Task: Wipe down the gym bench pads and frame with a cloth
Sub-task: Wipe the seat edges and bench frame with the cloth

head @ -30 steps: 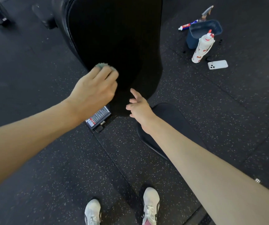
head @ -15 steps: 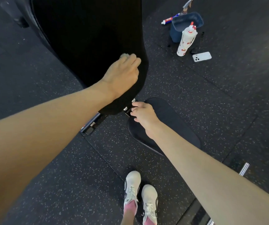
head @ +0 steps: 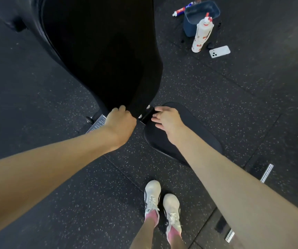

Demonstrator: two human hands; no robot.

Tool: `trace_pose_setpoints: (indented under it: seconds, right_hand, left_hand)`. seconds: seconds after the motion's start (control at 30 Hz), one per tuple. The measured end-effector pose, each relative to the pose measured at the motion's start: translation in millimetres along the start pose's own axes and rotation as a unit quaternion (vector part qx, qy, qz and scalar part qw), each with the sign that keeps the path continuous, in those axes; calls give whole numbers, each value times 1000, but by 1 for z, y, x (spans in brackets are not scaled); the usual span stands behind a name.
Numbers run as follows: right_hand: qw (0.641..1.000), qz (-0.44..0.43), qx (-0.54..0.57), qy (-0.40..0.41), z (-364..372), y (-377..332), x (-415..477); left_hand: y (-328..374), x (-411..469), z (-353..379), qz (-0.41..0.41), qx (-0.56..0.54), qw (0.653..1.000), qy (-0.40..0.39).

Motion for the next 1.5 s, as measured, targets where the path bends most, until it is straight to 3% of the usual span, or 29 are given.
trace_pose_setpoints:
  seconds: [0.07, 0.17, 0.23, 0.3, 0.37, 0.43, 0.5, 0.77, 1.0, 1.13, 1.27, 1.5]
  right_hand:
    - [999, 21, 46, 10, -12, -1, -7]
    - [997, 52, 53, 25, -27, 7, -16]
    - [996, 66, 49, 32, -35, 10, -20]
    - [996, 74, 33, 44, -43, 13, -26]
    - [996, 66, 31, 40, -51, 20, -30]
    - [997, 54, 39, 23, -61, 29, -35]
    - [997, 47, 60, 2, -73, 38, -41]
    - [992, 23, 122, 4, -134, 85, -91]
    - [990, 122, 59, 47, -189, 161, -166]
    - [989, 132, 46, 44, -212, 174, -216]
    - [988, 116, 88, 41, -227, 164, -267]
    - [988, 80, 132, 7, -261, 146, -359]
  left_hand:
    - [-3, 1, -7, -43, -193, 980, -8]
    - [-8, 9, -18, -84, -434, 896, 28]
    - [-5, 17, -23, -98, -591, 800, 29]
    - [6, 20, -28, -97, -731, 675, 16]
    - [24, 21, -31, -93, -810, 580, -4]
    - [45, 20, -33, -75, -841, 535, -30]
    - [68, 18, -33, -56, -855, 513, -62]
    - [152, -12, -30, -58, -862, 495, -95]
    - [263, -98, -3, -98, -843, 504, -160]
    - [298, -141, -17, -113, -851, 493, -142]
    - [304, -174, -46, -111, -843, 516, -107]
    - [312, -237, -123, -28, -786, 608, -105]
Point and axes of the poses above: each hand's wrist, its own x-axis towards the middle knuckle, its own z-axis out of the palm, y = z × x, the point moved 3 cm from there along x, towards the middle knuckle, and after that the axes turned 7 degrees about -x, right-handed, at the moved point
